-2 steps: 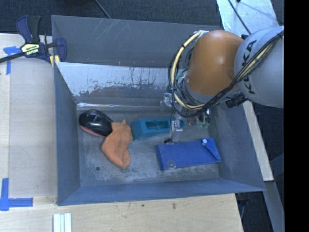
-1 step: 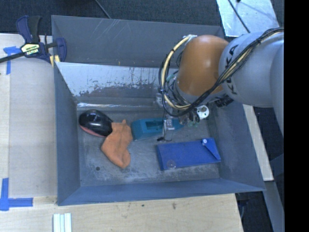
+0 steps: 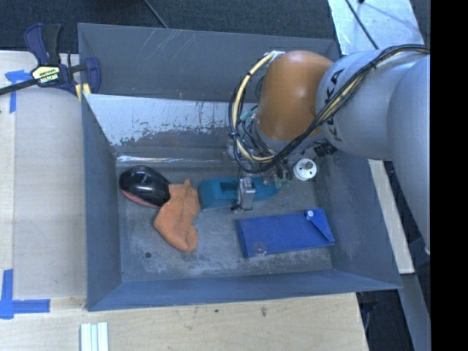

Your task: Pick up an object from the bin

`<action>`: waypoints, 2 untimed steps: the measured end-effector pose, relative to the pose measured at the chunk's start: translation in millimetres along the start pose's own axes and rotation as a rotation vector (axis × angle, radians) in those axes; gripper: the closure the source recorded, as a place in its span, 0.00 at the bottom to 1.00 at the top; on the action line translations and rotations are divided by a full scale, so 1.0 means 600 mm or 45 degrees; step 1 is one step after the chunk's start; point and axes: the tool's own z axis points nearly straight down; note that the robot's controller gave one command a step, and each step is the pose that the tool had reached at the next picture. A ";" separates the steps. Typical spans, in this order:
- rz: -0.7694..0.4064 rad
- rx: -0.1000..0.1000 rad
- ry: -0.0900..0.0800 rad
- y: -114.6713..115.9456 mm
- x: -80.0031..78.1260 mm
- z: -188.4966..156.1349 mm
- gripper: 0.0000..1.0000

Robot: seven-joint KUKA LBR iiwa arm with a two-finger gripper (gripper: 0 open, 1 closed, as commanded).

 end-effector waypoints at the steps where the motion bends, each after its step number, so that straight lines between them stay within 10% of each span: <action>1: -0.008 -0.002 -0.007 0.030 0.014 0.044 1.00; 2: -0.008 -0.002 -0.007 0.030 0.013 0.044 1.00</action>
Offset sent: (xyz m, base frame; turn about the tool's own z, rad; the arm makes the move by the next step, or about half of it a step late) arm 0.0000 0.0000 0.0000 0.0000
